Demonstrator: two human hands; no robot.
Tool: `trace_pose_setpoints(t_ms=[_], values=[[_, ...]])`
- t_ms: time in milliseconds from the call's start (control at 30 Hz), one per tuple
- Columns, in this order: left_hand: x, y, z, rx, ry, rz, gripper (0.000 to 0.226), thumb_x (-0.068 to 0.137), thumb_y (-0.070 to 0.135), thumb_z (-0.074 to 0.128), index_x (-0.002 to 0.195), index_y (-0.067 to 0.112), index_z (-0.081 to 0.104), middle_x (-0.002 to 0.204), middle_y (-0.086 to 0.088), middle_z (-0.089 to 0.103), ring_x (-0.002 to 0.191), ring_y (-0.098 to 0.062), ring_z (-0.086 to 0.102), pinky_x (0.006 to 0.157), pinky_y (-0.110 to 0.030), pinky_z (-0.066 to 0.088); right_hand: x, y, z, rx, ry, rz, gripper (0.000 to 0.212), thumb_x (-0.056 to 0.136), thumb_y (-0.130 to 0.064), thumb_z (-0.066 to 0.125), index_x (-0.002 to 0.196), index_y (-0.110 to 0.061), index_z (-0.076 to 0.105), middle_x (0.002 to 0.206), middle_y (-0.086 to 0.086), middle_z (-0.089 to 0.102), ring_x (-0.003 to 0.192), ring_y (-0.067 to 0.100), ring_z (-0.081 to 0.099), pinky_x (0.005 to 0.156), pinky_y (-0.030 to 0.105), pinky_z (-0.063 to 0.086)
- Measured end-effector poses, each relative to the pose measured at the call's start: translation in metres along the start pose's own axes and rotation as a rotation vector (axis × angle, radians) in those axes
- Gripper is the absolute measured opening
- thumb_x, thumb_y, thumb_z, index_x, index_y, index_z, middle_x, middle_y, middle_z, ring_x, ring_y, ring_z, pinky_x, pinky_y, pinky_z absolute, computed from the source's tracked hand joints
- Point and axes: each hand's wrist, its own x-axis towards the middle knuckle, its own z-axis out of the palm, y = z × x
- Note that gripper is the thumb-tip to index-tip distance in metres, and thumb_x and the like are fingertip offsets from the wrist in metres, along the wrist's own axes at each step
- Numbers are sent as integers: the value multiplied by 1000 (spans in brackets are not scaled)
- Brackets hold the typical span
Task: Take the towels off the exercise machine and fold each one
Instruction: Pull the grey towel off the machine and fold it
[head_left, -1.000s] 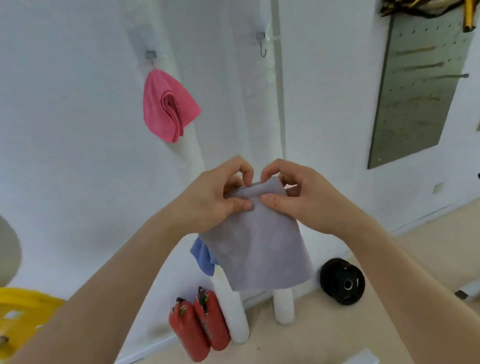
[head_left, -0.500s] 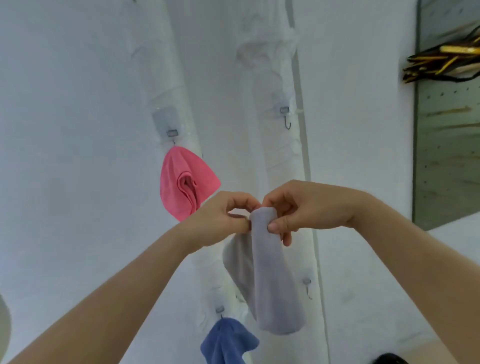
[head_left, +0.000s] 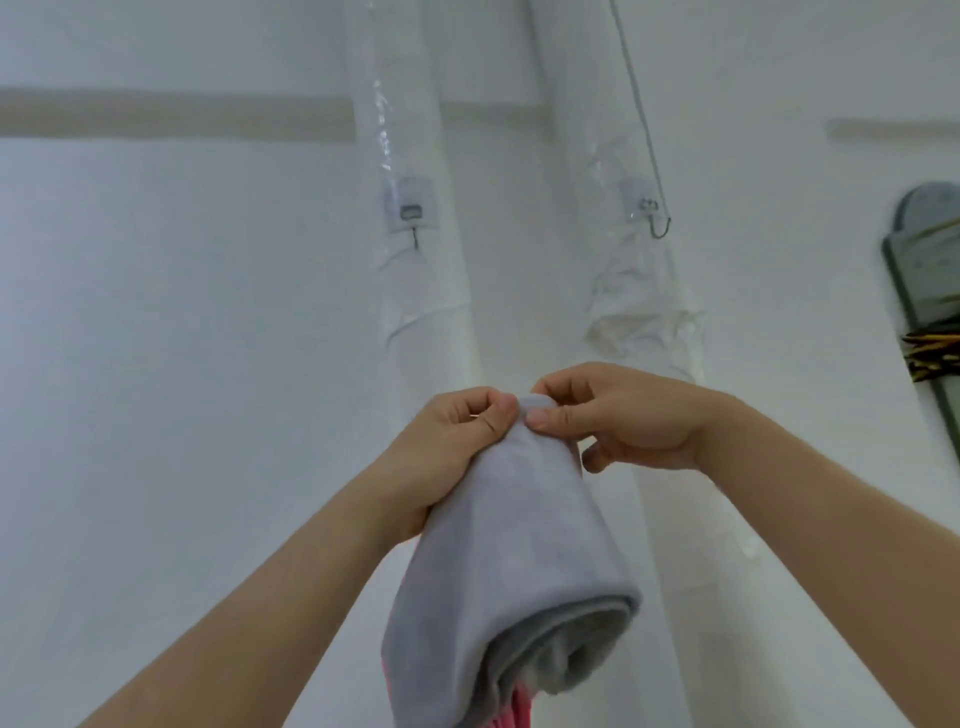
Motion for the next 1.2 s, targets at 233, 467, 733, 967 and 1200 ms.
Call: trace_pose_setpoints(t_ms=[233,467,733,967,1200], values=[[58,35,-84,188,208,158,13,93,19,57,84,14,64,80,-13,64,72,-22,56,65,-30,47,89,-48,-20,128,164,-110,26,86,-21,68,107,-6,70,93,7,67,85,16,60,76,27,49],[111,77,-138,665,412,510,15,91,18,60,91,33,61,79,-4,69,69,-11,62,71,-24,48,154,-97,-41,56,467,-341,8,85,-13,70,87,-17,63,72,6,57,59,13,49,55,24,42],[154,82,-162,808,590,560,26,83,12,67,77,36,72,85,16,68,87,1,62,78,1,37,212,-92,-44,-281,830,-466,9,80,-17,68,74,-23,70,58,-9,57,60,5,53,65,19,40],[147,14,-127,655,782,573,18,83,19,64,72,33,68,75,6,60,66,-1,51,60,-5,36,215,-45,-23,-496,880,-529,18,95,-19,52,104,-19,67,102,5,63,95,16,55,82,22,37],[134,13,-123,856,787,552,8,86,20,54,79,23,56,94,-3,57,94,-36,55,71,-40,44,195,-28,-5,-972,820,-541,33,92,-25,45,124,-17,50,134,8,41,118,27,43,93,41,46]])
